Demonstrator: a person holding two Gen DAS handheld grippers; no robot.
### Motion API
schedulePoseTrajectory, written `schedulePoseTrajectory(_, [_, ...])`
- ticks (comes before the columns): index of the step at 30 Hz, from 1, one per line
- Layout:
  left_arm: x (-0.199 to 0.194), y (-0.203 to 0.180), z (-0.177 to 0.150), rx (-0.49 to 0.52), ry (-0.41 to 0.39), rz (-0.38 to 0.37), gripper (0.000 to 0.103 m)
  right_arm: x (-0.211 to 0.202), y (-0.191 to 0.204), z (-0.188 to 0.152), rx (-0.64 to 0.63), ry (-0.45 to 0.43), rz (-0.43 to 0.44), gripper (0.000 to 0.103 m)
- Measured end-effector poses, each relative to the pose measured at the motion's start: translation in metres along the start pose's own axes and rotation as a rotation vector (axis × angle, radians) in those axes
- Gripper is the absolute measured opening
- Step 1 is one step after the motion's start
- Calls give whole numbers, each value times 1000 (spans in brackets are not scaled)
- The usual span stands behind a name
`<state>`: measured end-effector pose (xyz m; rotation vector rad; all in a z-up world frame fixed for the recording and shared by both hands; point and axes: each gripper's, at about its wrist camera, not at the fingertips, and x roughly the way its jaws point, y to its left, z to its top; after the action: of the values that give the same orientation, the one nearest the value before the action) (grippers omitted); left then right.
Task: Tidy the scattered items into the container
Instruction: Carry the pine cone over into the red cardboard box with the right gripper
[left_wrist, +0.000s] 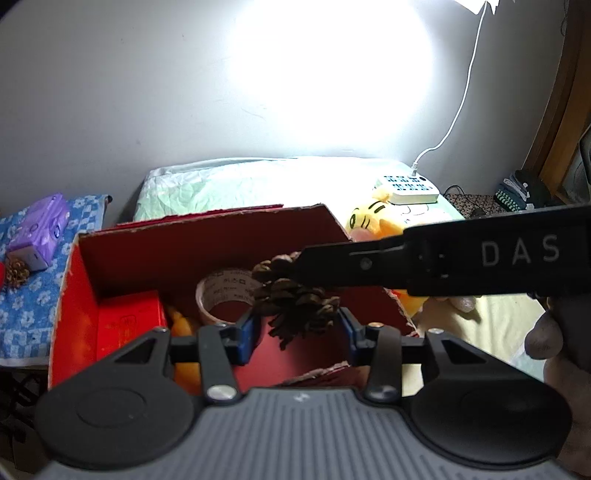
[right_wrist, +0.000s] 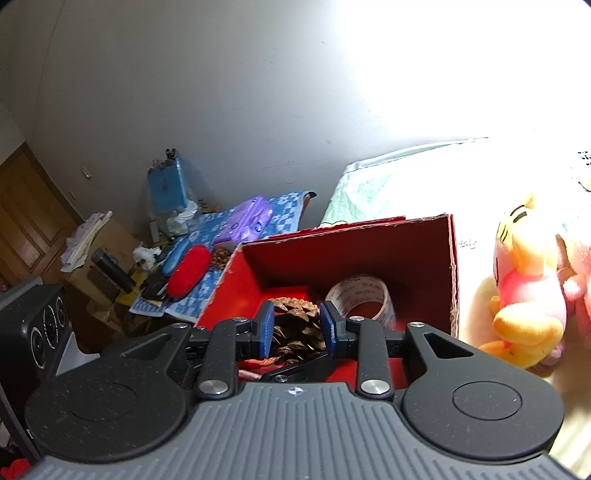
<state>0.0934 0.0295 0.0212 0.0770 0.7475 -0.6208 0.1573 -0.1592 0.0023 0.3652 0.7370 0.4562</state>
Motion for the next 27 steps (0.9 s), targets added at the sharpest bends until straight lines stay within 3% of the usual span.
schedulePoseTrajectory(6, [51,19,1,-18,121,-21,44,43,-28,2,93,107,-35,31])
schedulePoseTrajectory(10, [64,26,-9,-33,194,-35,44,59,-35,0,132,183,-60,31])
schedulePoseTrajectory(14, [77,33,-9,-45,251,-38,44,73,-33,1,128,242,-96,32])
schedulePoseTrajectory(17, [85,43,-8,-84,292,-76,50,81,-32,2,111,271,-118,32])
schedulePoseTrajectory(21, [90,52,-8,-110,328,-99,61,93,-35,2,120,313,-148,32])
schedulePoseTrajectory(27, [93,53,-6,-89,332,-122,62,109,-45,-5,178,390,-157,31])
